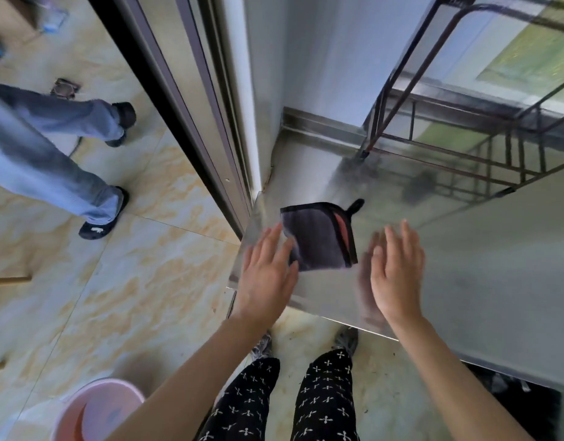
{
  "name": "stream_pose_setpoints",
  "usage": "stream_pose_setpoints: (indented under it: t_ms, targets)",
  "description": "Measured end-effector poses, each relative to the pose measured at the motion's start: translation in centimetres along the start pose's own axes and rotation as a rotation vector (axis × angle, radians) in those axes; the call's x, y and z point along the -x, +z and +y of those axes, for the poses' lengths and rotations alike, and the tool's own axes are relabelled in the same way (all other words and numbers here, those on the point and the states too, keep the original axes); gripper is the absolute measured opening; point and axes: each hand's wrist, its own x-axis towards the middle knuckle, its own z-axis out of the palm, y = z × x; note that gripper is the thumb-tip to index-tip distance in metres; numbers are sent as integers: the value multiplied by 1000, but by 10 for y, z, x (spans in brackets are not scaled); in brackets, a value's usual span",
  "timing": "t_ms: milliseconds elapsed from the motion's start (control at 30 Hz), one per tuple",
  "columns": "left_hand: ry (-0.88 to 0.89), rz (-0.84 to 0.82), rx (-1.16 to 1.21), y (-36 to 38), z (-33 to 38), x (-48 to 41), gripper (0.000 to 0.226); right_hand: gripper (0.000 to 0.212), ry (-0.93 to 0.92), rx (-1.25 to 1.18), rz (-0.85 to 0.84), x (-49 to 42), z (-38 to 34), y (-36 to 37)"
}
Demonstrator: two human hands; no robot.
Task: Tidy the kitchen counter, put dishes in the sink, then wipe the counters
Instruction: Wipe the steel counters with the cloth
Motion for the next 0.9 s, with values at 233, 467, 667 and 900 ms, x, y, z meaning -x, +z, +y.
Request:
stream_pose_setpoints:
  t_ms: [233, 467, 667, 900]
  targets:
    - [-19, -99, -318, 67, 47, -58, 63, 62, -63, 215, -125, -41, 46, 1]
    - [-273, 1, -276, 64, 52, -138, 60, 53, -113, 212, -67, -42, 53, 7]
    - [156, -78, -399, 79, 60, -77, 61, 54, -149, 233, -95, -41, 58, 7]
    - [-349, 58, -272, 65, 52, -145, 59, 55, -154, 224, -94, -40, 58, 7]
